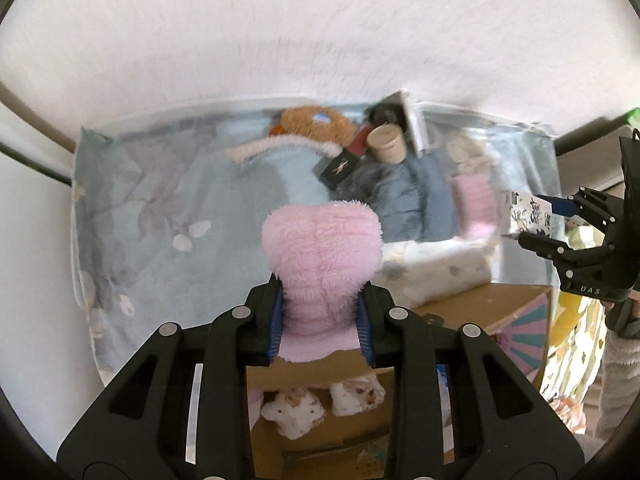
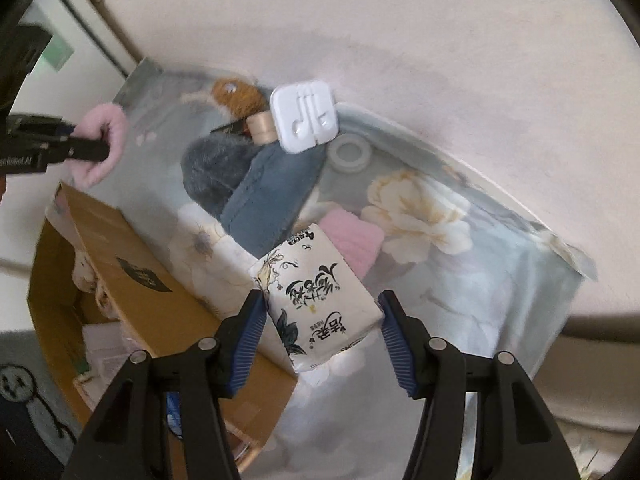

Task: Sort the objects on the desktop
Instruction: 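Carry both items over the box and release them inside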

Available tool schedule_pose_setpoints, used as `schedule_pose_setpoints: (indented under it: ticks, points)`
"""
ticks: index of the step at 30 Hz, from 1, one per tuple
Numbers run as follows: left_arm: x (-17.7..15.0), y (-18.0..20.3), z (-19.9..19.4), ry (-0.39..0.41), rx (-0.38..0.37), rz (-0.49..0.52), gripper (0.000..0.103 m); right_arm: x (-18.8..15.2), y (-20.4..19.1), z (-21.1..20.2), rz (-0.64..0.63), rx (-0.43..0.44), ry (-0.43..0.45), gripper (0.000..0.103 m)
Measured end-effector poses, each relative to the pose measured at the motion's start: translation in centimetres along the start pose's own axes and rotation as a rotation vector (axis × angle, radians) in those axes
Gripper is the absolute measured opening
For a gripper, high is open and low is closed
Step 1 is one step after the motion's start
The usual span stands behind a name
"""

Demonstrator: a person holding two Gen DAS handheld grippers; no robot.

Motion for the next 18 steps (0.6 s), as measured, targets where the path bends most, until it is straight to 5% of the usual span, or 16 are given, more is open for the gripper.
schedule_pose_setpoints:
  ticks: [7,18]
  points:
    - [0.0,3.7,-3.1,0.087,-0.065,0.044,0.027,1.3,-1.1,-3.7,0.107,-0.026,0.078,0.053]
    - [-1.8,5.9,-9.6,0.2,-0.117,0.104,0.027,1.2,-5.3,-8.7,0.172,0.061,0.162,0.053]
Point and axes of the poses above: each gripper's, at about its wrist camera, not at the fingertips, and z roughly the way its jaws point, y to its right, x to its top, the point moved 7 cm from there along z, roughly the way its jaws point, and after that the axes turned 8 degrees about y, right-handed, at the moved point
